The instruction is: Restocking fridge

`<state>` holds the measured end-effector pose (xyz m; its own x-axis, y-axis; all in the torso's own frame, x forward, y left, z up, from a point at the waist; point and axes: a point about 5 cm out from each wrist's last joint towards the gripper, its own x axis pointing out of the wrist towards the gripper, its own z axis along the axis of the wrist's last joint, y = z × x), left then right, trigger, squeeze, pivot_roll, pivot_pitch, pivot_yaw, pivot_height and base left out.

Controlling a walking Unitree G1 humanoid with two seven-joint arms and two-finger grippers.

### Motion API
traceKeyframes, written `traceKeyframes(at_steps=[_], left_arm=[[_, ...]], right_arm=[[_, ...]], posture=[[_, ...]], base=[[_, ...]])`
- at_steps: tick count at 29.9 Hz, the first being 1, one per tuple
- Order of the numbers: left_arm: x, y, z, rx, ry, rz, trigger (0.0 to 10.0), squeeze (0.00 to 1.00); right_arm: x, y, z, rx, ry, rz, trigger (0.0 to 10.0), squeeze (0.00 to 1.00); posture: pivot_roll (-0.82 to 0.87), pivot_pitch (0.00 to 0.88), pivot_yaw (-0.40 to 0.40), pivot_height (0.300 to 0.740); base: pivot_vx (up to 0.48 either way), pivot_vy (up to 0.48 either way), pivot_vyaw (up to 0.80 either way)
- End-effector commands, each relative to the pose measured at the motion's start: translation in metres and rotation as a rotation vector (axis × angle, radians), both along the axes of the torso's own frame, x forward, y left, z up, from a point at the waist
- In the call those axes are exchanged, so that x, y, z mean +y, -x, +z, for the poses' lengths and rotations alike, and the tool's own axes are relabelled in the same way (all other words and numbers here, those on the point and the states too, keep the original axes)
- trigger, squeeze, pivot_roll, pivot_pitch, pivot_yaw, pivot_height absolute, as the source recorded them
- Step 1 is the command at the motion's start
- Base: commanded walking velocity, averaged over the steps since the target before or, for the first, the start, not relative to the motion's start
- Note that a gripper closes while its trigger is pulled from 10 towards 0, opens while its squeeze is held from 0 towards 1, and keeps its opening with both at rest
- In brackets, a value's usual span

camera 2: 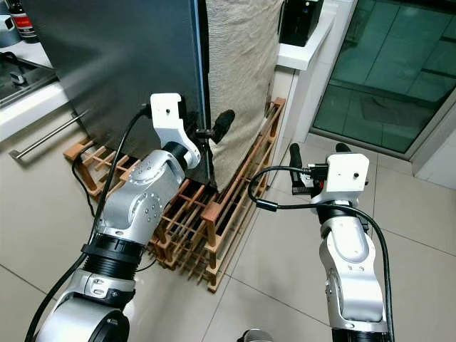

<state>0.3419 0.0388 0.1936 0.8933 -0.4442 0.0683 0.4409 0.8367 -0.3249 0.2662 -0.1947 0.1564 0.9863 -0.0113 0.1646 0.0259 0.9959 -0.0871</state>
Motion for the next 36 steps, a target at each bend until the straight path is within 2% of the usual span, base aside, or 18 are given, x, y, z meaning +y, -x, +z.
traceKeyframes(at_steps=[1, 9, 19, 24, 26, 31, 36], left_arm=[[-0.018, 0.006, 0.004, 0.004, 0.047, -0.056, 10.0, 0.0], [-0.021, -0.006, 0.009, -0.006, 0.049, -0.031, 10.0, 0.0], [-0.031, -0.005, 0.015, -0.002, 0.091, -0.093, 10.0, 0.0], [-0.034, -0.007, 0.018, 0.019, 0.144, -0.118, 10.0, 0.0], [-0.036, -0.009, 0.022, -0.001, 0.157, -0.141, 10.0, 0.0], [-0.038, -0.017, 0.023, -0.055, 0.12, -0.125, 10.0, 0.0], [-0.048, -0.017, 0.026, -0.075, 0.168, -0.13, 10.0, 0.0]], right_arm=[[0.0, -0.001, 0.002, -0.006, 0.004, -0.002, 10.0, 0.0], [0.0, -0.001, 0.002, -0.01, 0.004, 0.0, 10.0, 0.0], [-0.001, 0.001, 0.003, -0.013, 0.008, -0.007, 10.0, 0.0], [-0.001, 0.001, 0.003, -0.012, 0.006, -0.009, 10.0, 0.0], [-0.001, 0.0, 0.003, -0.013, 0.005, -0.008, 10.0, 0.0], [0.001, -0.001, 0.003, -0.015, 0.004, -0.001, 10.0, 0.0], [0.003, -0.003, 0.006, -0.026, 0.006, 0.003, 10.0, 0.0]], posture=[[-0.21, 0.007, 0.041, 0.74], [-0.21, 0.014, 0.04, 0.74], [-0.22, 0.021, 0.046, 0.74], [-0.22, 0.021, 0.046, 0.74], [-0.22, 0.021, 0.045, 0.74], [-0.21, 0.023, 0.043, 0.74], [-0.22, 0.026, 0.046, 0.74]], base=[[0.0, 0.0, 0.0], [0.0, 0.0, 0.0], [0.0, 0.0, 0.0], [0.0, 0.0, 0.0], [0.0, 0.0, 0.0], [0.0, 0.0, 0.0], [0.0, 0.0, 0.0]])
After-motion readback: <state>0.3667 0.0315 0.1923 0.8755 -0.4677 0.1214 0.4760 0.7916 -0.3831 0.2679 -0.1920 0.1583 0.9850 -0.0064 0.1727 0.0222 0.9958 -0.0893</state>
